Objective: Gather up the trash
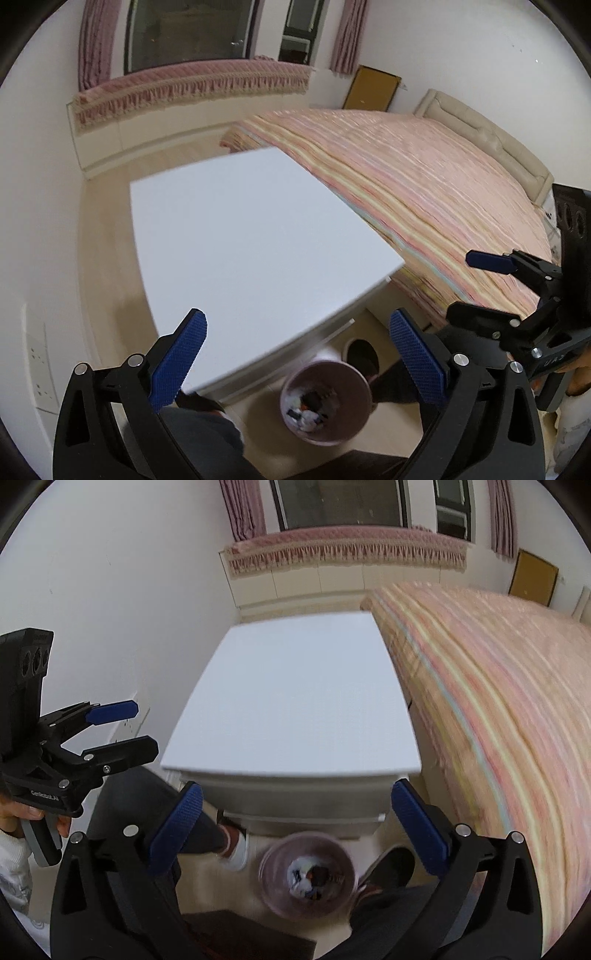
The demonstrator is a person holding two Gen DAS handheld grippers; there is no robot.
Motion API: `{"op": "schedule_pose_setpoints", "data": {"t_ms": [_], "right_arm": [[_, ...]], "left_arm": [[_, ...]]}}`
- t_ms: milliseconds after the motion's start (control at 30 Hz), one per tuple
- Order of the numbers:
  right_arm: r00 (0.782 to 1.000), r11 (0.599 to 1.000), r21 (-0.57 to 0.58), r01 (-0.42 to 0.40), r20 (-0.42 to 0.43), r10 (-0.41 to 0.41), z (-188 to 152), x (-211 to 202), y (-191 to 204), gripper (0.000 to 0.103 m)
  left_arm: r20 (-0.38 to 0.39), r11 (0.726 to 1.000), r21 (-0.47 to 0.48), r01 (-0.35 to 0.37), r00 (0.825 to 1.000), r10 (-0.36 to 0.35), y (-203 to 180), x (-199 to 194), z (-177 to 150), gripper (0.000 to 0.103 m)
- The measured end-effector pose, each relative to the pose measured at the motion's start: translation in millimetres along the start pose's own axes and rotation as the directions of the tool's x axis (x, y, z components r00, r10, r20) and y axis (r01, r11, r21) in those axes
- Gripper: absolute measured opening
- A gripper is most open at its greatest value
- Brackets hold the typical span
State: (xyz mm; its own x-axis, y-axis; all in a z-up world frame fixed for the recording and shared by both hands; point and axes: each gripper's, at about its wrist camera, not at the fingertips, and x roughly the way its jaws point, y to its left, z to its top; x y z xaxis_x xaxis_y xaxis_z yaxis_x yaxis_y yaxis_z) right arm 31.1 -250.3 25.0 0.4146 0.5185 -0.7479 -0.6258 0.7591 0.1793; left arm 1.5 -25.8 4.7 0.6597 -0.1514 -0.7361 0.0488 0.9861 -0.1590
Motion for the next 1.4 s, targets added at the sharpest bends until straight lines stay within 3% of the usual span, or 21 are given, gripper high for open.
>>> {"op": "schedule_pose_setpoints", "data": {"t_ms": [267,533,1400], "right_arm": [[0.998,0.998,-0.057,-0.021,0.062,0.024,53,-5,0,0.100],[0.996,0.994,-0.091,-0.055,0.068,0.062,84,6,1,0.100],[0.998,0.993,-0.104,-0.047,0.033,0.051,92,27,5,0.100]], "left_arm": [[0.048,0.998,-0.017,-0.063,0.997,0.063,21,-8,36,0.096],[0.049,0.998,-0.040,-0.041,0.998,0.043,34,-6,56,0.097],[0.052,0.999,-0.045,-0.023,0.998,0.025,43,-7,60,0.097]]}}
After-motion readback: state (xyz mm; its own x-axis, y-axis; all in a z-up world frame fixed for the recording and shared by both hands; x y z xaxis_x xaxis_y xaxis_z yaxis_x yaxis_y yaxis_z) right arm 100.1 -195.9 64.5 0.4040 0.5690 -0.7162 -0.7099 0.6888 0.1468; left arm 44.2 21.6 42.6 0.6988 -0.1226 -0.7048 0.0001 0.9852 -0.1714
